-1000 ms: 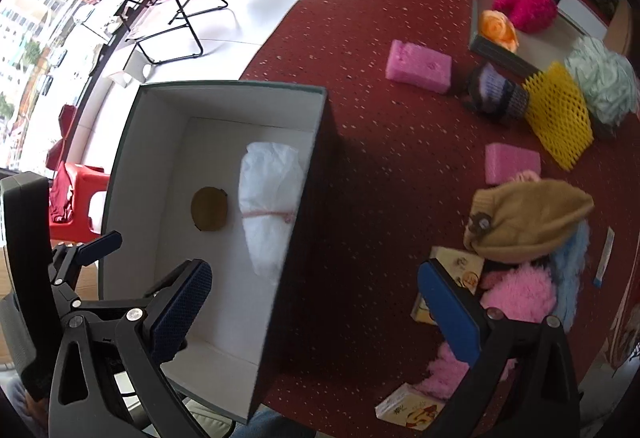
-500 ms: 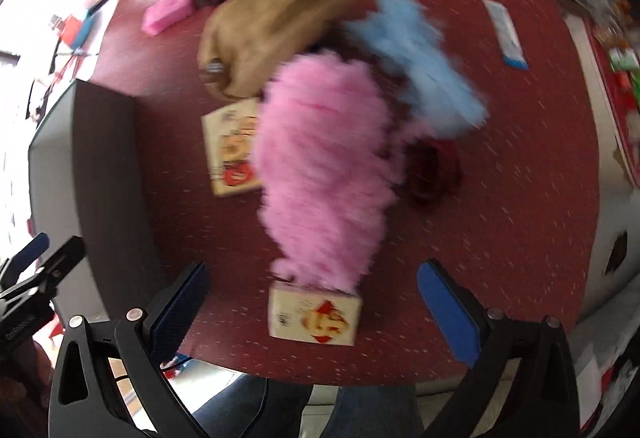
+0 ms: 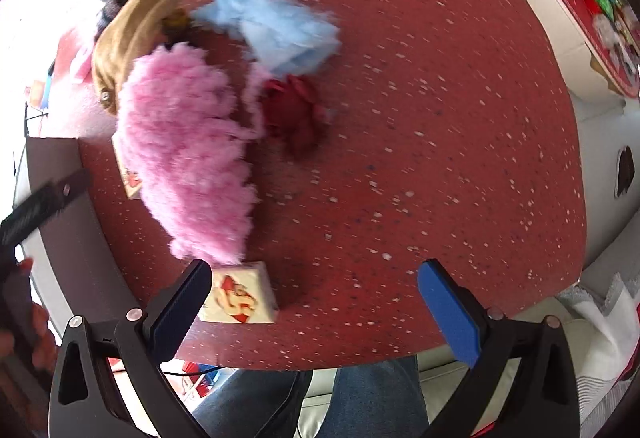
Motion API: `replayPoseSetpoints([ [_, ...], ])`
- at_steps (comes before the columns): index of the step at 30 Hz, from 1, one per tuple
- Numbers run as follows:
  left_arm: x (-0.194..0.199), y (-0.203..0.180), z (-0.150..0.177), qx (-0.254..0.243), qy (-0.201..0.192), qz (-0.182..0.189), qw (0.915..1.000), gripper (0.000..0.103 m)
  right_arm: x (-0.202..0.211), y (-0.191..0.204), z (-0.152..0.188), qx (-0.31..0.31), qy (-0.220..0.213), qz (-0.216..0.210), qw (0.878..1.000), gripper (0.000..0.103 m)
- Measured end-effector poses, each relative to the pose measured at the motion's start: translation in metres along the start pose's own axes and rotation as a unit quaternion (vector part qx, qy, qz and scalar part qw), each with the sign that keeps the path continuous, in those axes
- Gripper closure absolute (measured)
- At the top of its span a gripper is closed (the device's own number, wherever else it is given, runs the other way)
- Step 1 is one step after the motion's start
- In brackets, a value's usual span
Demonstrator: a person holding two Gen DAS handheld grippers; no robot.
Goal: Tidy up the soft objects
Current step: 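Move left tool to capybara tissue pack while right tool approaches pink fluffy toy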
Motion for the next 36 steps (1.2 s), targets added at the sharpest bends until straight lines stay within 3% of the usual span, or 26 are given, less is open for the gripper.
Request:
replayPoseSetpoints([
  [10,-0.025,-0.032,-0.005,-0.030,0.001,-0.001,0.9996,0.001,-0.013,-0.025,0.012,0.012,0.019,-0.006,1.000,0.000],
  [15,-0.029,-0.027,-0.014,-0.009,0.000,0.001,1.0000,0.001,-0.026,-0.025,0.012,0.017,0.025,-0.011,0.999,0.000],
  [22,-0.034,-0.024,-0.021,-0.001,0.012,0.029,0.9995,0.001,-0.032,0.004,0.000,0.042,0.023,-0.027,0.999,0.000],
  [29,-0.052,-0.037,-0.037,-0.008,0.036,0.023,0.9991,0.001,-0.045,0.045,-0.003,0.085,0.029,-0.045,0.995,0.000],
  [36,-0.059,-0.035,-0.045,-0.001,0.035,0.049,0.9982,0.000,-0.077,0.062,0.026,0.105,0.067,-0.034,0.992,0.000],
])
Point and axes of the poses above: each gripper's, at about its wrist camera, not at the fingertips, and x roughly against the way its jaws point, y to its left, z to its underside, the point moved 9 cm from there along -x, roughly the way its jaws point, and after that the axes turned 9 degrees about -z, right-handed, at the moved point
